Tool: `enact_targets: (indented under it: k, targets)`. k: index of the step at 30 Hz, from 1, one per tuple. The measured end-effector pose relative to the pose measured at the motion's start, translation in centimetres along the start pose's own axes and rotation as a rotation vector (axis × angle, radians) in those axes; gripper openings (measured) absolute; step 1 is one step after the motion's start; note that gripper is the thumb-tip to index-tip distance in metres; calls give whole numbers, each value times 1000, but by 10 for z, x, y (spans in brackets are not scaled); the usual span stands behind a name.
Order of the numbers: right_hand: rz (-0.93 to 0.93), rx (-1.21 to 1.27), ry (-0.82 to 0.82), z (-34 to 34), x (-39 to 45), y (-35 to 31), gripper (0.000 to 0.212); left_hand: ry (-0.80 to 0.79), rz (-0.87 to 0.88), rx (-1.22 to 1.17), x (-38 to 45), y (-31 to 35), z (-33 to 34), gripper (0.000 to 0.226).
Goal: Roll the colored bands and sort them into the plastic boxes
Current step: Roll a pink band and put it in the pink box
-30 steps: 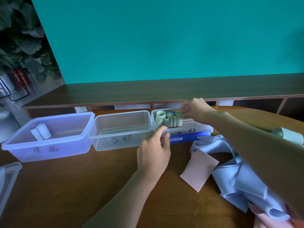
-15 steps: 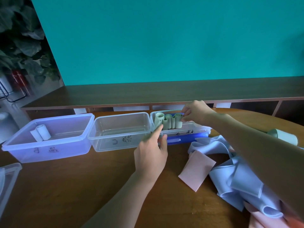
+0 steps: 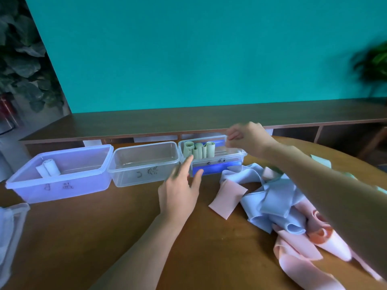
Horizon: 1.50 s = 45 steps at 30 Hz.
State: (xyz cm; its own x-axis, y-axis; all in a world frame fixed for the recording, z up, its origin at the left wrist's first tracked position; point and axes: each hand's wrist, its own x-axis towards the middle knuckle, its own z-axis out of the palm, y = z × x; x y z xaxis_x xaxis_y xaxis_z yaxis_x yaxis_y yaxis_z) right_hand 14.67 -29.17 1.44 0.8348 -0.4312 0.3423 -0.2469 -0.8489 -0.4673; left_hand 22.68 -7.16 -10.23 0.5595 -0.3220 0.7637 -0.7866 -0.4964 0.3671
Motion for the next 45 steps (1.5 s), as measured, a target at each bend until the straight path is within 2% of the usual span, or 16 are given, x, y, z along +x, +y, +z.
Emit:
enact_targets:
  k: [3, 8, 12, 14, 16, 24, 28, 33, 40, 45]
  targets:
    - [9, 5, 23, -16, -44, -6, 28, -101, -6, -87, -12, 14, -10, 39]
    - [39, -12, 6, -35, -126, -6, 24, -399, 1, -209, -38, 43, -16, 35]
    - [92, -26, -13, -33, -175, -2, 16, -510, -136, -184, -50, 57, -21, 23]
    - [116, -46, -49, -31, -192, -4, 16, -513, -259, -274, -54, 64, -29, 15]
    - [116, -25, -60, -30, -204, -10, 15, -474, -355, -367, -56, 71, -40, 18]
    - [-44, 75, -69, -36, -220, -56, 35, -290, -438, -577, -36, 100, -98, 21]
    - [-127, 169, 26, -40, -222, -88, 44, -180, -437, -614, -14, 118, -138, 19]
    - [-213, 259, 156, -51, -218, -121, 32, -120, -391, -698, 3, 126, -192, 11]
    - [-365, 390, 247, -77, -228, -171, 14, -193, -258, -714, 6, 131, -275, 13]
    - [-355, 626, 217, -98, -240, -208, 16, -213, -194, -646, 7, 133, -333, 10]
